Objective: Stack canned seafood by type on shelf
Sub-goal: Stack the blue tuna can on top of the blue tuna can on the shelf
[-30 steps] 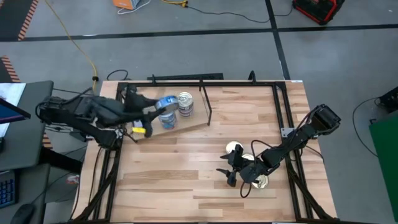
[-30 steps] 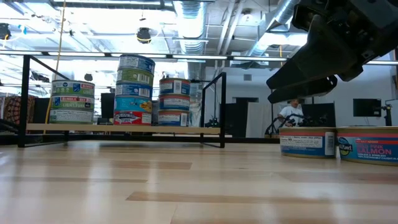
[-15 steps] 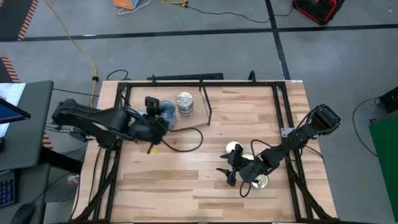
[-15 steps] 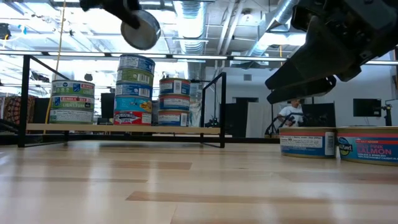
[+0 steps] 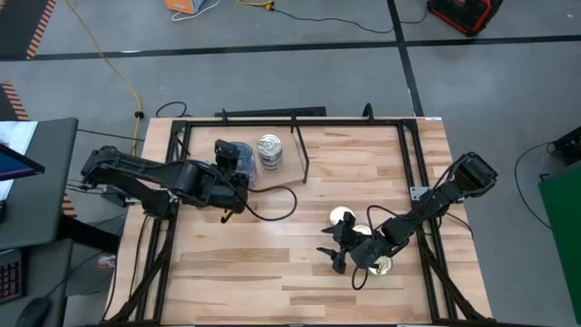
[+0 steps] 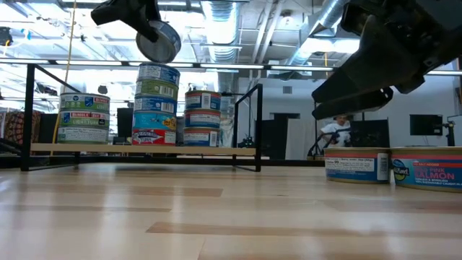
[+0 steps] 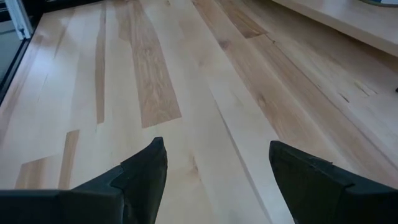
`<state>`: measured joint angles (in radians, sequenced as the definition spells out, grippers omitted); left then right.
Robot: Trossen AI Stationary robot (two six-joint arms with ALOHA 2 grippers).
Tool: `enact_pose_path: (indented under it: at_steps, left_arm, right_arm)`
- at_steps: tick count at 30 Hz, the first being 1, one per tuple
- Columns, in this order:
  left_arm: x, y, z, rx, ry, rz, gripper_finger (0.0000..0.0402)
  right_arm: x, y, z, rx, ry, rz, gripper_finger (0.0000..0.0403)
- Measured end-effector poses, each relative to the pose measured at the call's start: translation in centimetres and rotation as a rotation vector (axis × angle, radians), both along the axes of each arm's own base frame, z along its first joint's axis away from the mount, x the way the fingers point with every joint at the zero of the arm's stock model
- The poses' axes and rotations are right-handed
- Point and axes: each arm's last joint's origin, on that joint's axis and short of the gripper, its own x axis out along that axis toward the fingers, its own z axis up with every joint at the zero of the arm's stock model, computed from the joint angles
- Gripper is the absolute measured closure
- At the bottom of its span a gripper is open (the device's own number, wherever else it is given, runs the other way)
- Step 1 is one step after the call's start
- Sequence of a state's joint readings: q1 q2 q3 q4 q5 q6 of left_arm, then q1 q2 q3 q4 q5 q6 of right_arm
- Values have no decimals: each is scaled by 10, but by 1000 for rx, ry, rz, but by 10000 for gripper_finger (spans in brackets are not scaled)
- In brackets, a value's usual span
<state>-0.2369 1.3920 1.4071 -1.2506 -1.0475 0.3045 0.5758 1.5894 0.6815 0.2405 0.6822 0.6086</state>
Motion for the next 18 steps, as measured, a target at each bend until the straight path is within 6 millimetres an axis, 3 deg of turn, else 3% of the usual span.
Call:
enact_pose_path:
  at_steps: [11, 18]
  left_arm:
    - [3, 25, -2, -40, 91, 27, 262]
    - [7, 30, -1, -37, 128, -11, 262]
  right_arm:
    - [1, -2, 0, 1, 0, -9, 97]
    - [1, -2, 0, 1, 0, -8, 97]
